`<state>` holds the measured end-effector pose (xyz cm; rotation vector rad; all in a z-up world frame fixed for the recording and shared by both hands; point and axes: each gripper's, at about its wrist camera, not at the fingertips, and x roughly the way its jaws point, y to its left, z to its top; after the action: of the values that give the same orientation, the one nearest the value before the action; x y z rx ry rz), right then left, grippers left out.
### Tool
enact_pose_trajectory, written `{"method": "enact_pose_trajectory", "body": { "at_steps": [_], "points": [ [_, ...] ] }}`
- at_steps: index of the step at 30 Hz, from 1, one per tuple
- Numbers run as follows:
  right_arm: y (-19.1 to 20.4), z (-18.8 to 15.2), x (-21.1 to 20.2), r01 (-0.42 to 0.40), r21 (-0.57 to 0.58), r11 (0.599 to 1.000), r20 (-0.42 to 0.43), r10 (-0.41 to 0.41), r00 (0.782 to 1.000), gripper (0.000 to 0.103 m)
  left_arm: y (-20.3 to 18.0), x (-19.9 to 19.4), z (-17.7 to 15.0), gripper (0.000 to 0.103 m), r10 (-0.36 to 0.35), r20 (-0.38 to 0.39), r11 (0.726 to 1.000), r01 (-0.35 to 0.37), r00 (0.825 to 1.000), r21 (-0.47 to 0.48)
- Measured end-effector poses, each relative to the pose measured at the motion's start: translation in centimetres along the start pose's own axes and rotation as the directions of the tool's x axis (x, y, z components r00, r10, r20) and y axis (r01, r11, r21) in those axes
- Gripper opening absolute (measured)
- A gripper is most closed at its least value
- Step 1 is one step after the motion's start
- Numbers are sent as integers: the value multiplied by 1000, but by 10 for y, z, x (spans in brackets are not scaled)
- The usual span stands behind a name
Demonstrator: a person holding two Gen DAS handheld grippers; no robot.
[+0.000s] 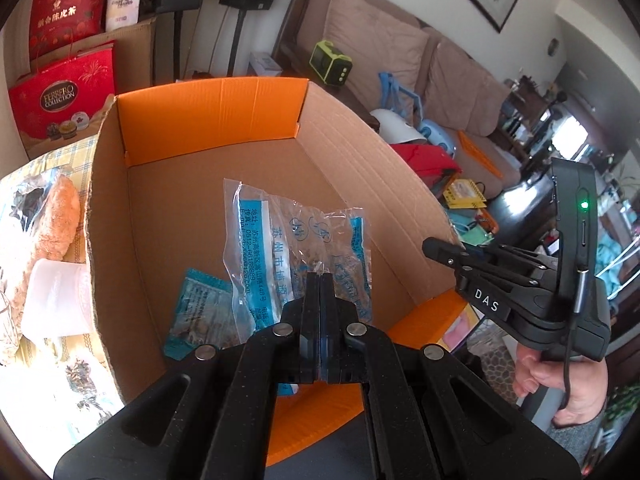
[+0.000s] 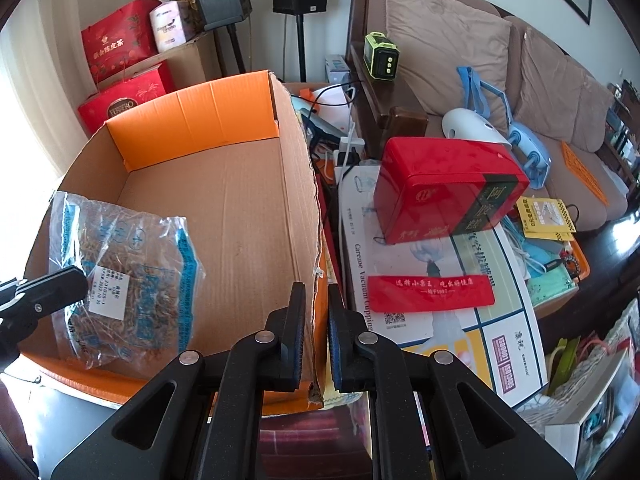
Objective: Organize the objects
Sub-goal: 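Carry the dried food bag into the orange box and release it, then grasp the small green-edged bag of brass parts with the left gripper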
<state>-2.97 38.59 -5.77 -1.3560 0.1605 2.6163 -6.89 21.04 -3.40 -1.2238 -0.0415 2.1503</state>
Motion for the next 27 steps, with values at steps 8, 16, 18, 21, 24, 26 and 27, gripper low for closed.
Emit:
{"method": "enact_pose_trajectory", "body": {
  "at_steps": [8,16,18,21,24,26,27],
  "points": [
    [0,0,0,1,-2,1000,1,-1,1000,9,-18,15,-1,2,-14,-40,998,17,999,65],
    [0,-1,0,-1,2,1000,2,1,1000,9,-20,-6,-11,35,13,0,993,-12,1000,121],
    [0,-1,0,-1,2,1000,2,1,1000,9,-17,-13,-12,40,8,8,993,-9,1000,116],
    [0,-1,0,0,2,1000,2,0,1000,9,-10,-27,-11,44,2,32,996,-5,999,90],
    [-1,-1,0,0,1,1000,2,0,1000,9,2,-44,-7,48,4,66,998,-8,998,57],
    [-1,-1,0,0,1,1000,2,0,1000,9,11,-57,-4,49,23,89,999,-27,996,40],
    [0,-1,0,0,1,1000,2,0,1000,9,16,-64,-3,58,34,105,999,-38,994,32]
  ]
}}
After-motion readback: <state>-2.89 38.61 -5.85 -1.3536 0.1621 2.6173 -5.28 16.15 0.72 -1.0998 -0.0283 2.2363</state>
